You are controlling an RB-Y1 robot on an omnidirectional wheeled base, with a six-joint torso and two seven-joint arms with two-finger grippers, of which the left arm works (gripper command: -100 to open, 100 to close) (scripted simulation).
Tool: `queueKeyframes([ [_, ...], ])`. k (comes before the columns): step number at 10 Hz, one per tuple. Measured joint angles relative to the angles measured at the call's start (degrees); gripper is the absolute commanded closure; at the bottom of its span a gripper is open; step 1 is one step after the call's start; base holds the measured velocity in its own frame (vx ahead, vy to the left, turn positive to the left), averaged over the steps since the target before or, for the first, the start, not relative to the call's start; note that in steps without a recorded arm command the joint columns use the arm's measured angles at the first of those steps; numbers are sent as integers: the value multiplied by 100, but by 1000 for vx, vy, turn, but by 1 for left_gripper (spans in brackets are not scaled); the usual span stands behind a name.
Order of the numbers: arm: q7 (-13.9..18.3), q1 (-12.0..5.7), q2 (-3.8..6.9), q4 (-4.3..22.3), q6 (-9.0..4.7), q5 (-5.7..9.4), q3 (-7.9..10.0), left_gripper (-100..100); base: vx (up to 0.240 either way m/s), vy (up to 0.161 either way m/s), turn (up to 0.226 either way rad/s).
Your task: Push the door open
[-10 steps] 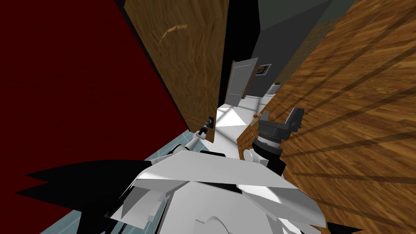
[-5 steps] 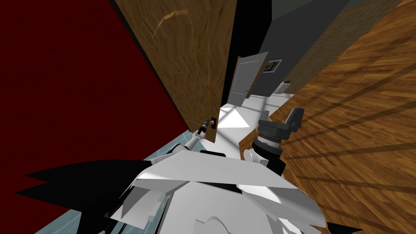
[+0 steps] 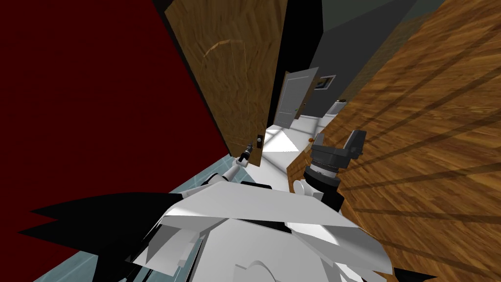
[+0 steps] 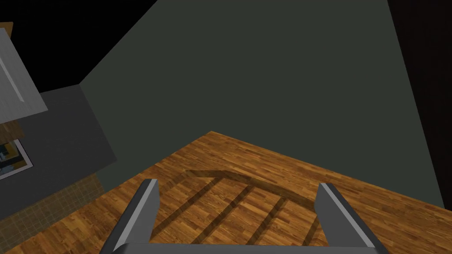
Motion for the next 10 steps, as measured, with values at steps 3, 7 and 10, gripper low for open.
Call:
queueKeyframes([
  [3,38,-56,-164,24,47,16,-67,-100,-193,12,0],
  [7,28,-48,-99,29,31,18,-44,-100,152,-47,-21],
  [10,11,-50,-62,54,-13,20,-8,-100,203,-72,-23],
])
